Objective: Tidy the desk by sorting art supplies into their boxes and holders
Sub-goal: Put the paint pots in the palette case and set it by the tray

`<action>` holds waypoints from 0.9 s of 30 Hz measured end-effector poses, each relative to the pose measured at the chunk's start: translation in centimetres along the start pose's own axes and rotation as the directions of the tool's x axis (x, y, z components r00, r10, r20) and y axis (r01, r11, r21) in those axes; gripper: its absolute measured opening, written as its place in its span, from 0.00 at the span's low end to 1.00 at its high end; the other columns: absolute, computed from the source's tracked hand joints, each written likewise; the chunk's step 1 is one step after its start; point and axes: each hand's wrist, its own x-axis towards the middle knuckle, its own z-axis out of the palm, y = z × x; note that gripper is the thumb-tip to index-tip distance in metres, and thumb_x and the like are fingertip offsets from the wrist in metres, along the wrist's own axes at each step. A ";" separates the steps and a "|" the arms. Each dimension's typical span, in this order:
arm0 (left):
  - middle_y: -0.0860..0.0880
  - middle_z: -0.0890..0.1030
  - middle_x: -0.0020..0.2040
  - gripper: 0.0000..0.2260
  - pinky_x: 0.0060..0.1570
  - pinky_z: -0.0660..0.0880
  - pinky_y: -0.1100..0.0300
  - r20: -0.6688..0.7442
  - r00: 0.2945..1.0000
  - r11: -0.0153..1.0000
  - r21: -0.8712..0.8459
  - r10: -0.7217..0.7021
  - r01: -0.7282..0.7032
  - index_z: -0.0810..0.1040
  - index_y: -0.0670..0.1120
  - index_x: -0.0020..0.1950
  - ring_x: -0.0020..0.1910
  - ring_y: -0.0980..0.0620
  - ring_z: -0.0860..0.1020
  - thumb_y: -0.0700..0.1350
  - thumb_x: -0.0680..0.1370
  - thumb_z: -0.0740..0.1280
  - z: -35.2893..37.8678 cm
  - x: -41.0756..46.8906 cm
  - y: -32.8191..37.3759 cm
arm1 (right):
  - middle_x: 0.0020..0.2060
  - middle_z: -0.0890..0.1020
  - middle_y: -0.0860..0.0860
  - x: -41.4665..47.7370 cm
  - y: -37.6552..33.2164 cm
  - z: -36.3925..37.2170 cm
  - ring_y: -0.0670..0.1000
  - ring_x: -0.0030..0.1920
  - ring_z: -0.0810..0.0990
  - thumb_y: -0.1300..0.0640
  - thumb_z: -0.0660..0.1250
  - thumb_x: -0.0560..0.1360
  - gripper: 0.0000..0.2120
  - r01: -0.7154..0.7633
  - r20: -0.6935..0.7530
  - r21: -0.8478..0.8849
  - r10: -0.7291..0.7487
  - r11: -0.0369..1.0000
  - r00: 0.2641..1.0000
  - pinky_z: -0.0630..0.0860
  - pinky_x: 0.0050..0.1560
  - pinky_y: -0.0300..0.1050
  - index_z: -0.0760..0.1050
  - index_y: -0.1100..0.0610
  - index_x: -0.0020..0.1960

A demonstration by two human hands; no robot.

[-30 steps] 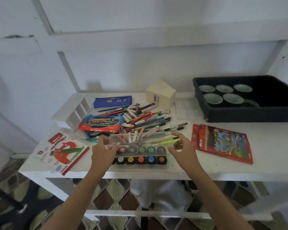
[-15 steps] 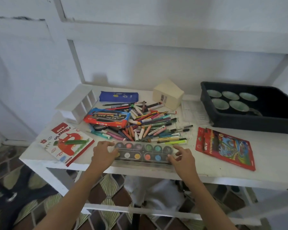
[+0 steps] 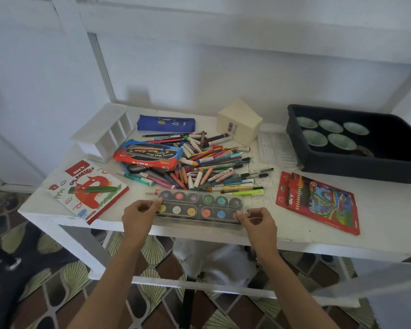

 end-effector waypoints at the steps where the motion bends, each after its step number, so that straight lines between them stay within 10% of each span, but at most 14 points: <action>1: 0.49 0.81 0.40 0.13 0.46 0.71 0.57 -0.023 1.000 1.000 -0.020 0.007 -0.007 0.81 0.43 0.44 0.43 0.50 0.78 0.53 0.73 0.72 0.2 -0.3 0.0 | 0.42 0.78 0.50 -0.3 0.2 0.4 0.44 0.40 0.76 0.53 0.73 0.71 0.12 0.042 -0.034 0.015 -0.042 0.999 0.999 0.71 0.37 0.31 0.73 0.57 0.47; 9: 0.50 0.81 0.38 0.10 0.41 0.69 0.64 -0.093 0.988 0.992 -0.014 0.125 -0.127 0.80 0.43 0.43 0.38 0.57 0.76 0.50 0.75 0.70 0.8 -1.1 -0.1 | 0.42 0.78 0.52 -0.6 2.1 1.7 0.47 0.37 0.76 0.61 0.71 0.72 0.03 0.304 -0.199 -0.066 -0.311 0.950 0.929 0.71 0.36 0.31 0.79 0.59 0.45; 27: 0.48 0.77 0.45 0.09 0.45 0.73 0.63 -0.167 0.945 0.954 -0.050 0.283 -0.295 0.80 0.42 0.53 0.42 0.55 0.75 0.46 0.78 0.66 1.9 -2.2 -2.4 | 0.43 0.75 0.51 -0.5 2.9 2.4 0.44 0.36 0.74 0.59 0.67 0.75 0.04 0.332 -0.208 -0.079 -0.341 0.940 0.917 0.71 0.37 0.29 0.77 0.60 0.47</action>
